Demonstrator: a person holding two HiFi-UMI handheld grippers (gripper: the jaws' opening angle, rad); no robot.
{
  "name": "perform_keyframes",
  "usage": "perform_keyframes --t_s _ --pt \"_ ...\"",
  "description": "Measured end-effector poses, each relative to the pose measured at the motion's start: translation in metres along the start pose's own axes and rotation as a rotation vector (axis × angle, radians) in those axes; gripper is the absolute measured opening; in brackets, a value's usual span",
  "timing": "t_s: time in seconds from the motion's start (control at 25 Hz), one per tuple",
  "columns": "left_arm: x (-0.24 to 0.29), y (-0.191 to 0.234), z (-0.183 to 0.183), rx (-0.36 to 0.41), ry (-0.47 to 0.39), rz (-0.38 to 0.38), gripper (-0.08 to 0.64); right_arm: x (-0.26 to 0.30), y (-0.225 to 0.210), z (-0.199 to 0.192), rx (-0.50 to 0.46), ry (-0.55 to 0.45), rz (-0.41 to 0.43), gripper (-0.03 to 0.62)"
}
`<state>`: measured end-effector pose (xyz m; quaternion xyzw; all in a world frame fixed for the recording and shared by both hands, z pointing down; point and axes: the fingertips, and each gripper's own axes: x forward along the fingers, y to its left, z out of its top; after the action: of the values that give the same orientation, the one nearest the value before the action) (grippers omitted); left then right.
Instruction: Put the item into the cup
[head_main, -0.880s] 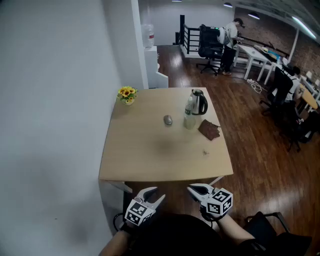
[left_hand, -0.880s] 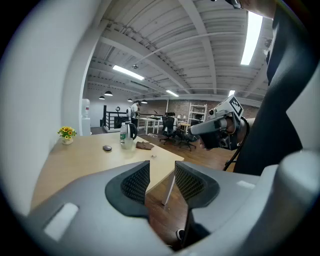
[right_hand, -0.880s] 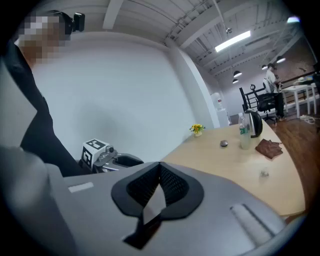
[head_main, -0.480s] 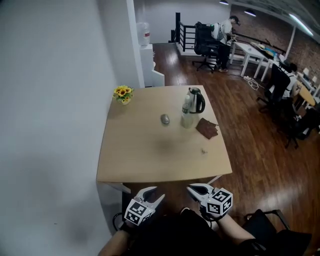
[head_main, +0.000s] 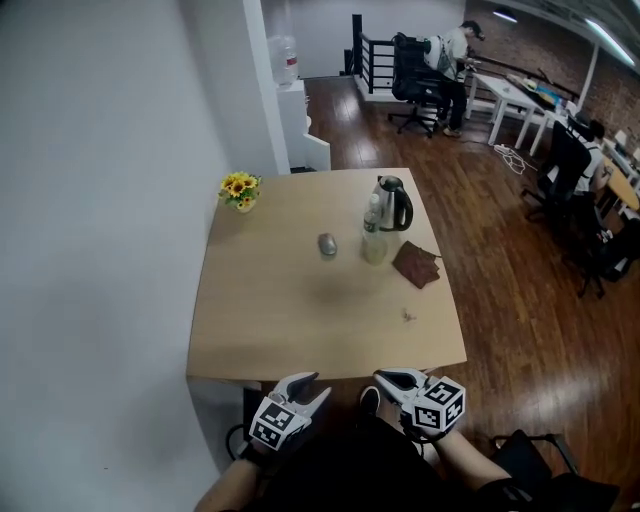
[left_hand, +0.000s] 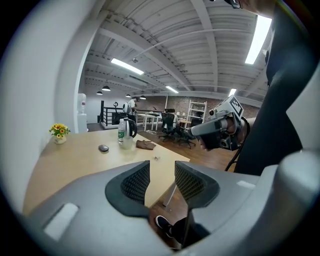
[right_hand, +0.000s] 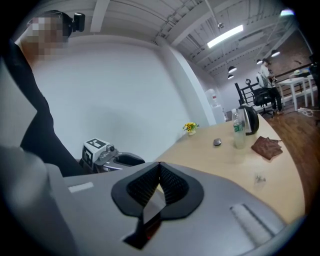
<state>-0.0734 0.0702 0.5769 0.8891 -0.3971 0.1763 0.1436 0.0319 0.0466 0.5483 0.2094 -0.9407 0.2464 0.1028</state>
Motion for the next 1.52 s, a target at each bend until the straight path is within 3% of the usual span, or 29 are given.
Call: perform_keyframes --t_s 0.48,0.72,1.24,1.52 --pt "0.107 0.080 0.065 -0.010 0.019 0.058 0.152 0.056 -0.101 0.069 -0.011 0.040 0.125 0.008" --pt "0.141 0.101 0.085 -0.025 0.019 0.081 0.150 0.067 -0.139 0.083 -0.030 0.098 0.166 0.008" --pt "0.153 0.135 0.090 -0.016 0.030 0.021 0.152 0.093 -0.158 0.115 0.004 0.054 0.100 0.008" --pt "0.166 0.142 0.093 0.011 0.025 -0.028 0.152 0.093 -0.212 0.117 -0.018 0.054 -0.045 0.011"
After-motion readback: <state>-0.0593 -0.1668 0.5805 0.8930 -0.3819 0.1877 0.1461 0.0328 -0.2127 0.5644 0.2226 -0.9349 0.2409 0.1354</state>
